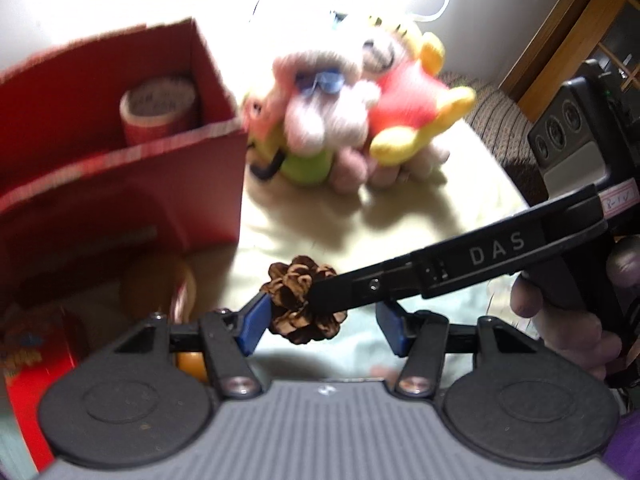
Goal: Organize objects
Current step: 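Carry the pine cone with the right gripper into the red box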
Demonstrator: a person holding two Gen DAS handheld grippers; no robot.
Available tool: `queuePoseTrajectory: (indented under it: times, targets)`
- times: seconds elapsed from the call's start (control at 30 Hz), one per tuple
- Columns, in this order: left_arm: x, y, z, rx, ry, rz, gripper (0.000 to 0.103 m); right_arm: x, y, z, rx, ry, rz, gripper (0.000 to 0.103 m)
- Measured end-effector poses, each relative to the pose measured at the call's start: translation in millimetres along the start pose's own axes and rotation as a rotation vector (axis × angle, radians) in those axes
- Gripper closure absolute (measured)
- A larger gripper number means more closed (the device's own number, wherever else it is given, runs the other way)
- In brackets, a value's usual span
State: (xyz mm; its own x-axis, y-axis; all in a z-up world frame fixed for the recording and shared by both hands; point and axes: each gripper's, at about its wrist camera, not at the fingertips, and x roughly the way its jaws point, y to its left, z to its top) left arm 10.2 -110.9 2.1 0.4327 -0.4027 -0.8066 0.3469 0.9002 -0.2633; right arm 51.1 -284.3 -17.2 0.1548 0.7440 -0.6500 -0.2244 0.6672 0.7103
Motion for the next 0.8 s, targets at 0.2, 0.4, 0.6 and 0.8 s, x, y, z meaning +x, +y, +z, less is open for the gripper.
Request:
queuePoseTrajectory:
  times: [0.2,0.4,0.6,0.8]
  targets:
    - [-30.7,1.3,26.5,0.053,-0.106,-0.030,0.045,-24.6,25.6,14.9,-0.062,-0.107,0.001,0.067]
    - [-63.7,19.4,48.8,0.105,-0.217,-0.063,0.045,-35.5,71.4,35.7,-0.171,-0.222,-0.048,0.067]
    - [-72.6,64.2,73.9,0.084,-0.257,-0.079,0.045,-9.1,110.2,70.9,-0.249,-0.263,-0.119,0.066]
    - [-36.4,124.4,85.6,-0.043,-0.166,-0.159,0.045,41.8,120.5,112.3,-0.273,-0.147,-0.266,0.067]
